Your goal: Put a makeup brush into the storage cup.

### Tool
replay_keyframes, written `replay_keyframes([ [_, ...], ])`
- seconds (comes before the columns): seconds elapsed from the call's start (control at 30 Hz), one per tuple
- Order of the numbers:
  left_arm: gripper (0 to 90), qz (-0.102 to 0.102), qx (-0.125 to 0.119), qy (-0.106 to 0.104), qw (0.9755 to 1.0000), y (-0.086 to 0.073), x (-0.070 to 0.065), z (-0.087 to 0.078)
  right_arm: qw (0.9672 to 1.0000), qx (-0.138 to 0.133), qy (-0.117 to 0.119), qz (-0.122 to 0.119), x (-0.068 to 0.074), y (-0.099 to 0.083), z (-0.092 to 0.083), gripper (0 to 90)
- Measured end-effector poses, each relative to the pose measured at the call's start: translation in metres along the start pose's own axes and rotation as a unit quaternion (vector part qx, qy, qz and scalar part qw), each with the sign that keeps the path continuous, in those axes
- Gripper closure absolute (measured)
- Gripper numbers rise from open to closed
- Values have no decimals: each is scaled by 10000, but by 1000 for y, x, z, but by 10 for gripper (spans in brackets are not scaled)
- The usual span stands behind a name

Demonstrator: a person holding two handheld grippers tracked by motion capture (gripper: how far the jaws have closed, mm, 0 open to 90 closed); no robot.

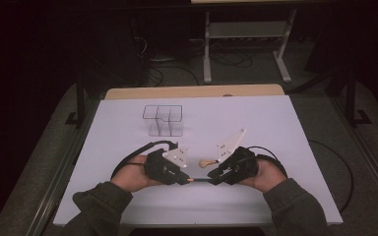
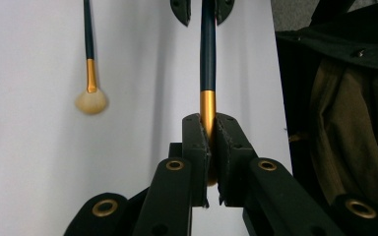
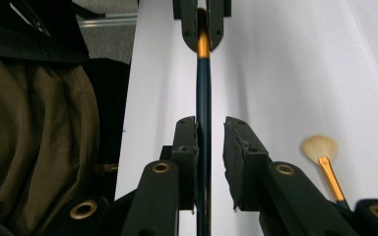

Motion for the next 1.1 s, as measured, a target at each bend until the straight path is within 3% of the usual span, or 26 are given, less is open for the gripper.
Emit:
replay_keyframes([
  [0.17, 839, 8, 35, 38, 10000, 3, 1, -1, 9999, 100, 46, -86, 1, 13, 4, 748],
  [0.43, 839, 132, 203, 102, 9997, 6, -1, 1, 9993, 330, 142, -80, -1, 18, 14, 795],
  [0.87, 825, 93, 123, 72, 9999, 7, -2, 2, 9995, 262, 160, -39, 0, 13, 17, 826],
  [0.9, 755, 70, 42, 112, 9999, 7, -1, 1, 9996, 233, 180, -51, 0, 11, 18, 826],
  [1.1, 686, -95, -38, 128, 9999, 1, 0, -5, 9999, 96, 140, 22, 0, 7, 16, 826],
])
Point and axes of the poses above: each handheld gripper's, and its own axes: z roughly forward along the jaws, y roughly out of its top, x roughly to its left, the point moved 4 cm from there along z, roughly forward along the jaws, and after that the axes turned 7 degrees about x, right-handed, at the moved point
